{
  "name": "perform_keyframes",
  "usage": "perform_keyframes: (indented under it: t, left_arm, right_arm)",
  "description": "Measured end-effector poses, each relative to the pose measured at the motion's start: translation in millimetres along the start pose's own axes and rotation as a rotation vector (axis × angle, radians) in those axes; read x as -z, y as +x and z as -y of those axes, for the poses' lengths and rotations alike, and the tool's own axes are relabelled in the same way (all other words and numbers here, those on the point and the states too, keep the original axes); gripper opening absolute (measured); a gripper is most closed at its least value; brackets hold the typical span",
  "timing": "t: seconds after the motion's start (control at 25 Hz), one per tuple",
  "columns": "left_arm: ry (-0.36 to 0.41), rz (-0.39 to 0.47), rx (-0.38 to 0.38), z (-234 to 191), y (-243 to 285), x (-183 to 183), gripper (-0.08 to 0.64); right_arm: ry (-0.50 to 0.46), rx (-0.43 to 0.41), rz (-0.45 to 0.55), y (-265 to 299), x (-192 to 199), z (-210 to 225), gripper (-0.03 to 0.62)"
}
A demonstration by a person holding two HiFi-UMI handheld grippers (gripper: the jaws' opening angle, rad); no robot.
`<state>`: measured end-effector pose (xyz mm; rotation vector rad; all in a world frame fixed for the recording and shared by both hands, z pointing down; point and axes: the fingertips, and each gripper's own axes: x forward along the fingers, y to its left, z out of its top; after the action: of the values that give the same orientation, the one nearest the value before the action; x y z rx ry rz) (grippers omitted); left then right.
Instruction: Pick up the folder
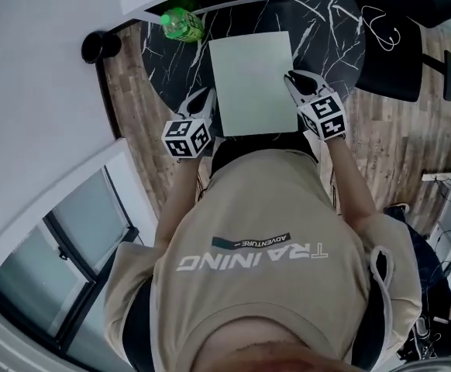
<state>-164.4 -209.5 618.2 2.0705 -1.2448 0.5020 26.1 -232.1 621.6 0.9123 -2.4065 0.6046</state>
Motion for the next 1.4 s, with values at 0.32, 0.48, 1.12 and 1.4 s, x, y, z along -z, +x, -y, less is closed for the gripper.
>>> perform_keyframes:
  t: [0.32, 0.48, 1.12, 1.4]
  left_arm:
    - [-0.100, -0.155, 0.087, -20, 33, 34, 0.233]
    - [-0.214, -0.180, 0.104, -34, 47, 48, 0.236]
    - [-0.542, -0.304, 0.289, -27, 76, 102, 0.281]
    - [-0.625, -0.330, 0.398, -27, 80, 103, 0.304]
  right_arm:
    - [0.336, 0.076, -0.088, 4, 39, 3, 0.219]
    - [0.394, 0.094, -0.139, 9, 57, 8, 0.221]
    - [0.680, -0.106, -0.326, 40, 128, 3, 0.265]
    - [0.715, -0.206, -0.385, 51, 131, 3, 0.301]
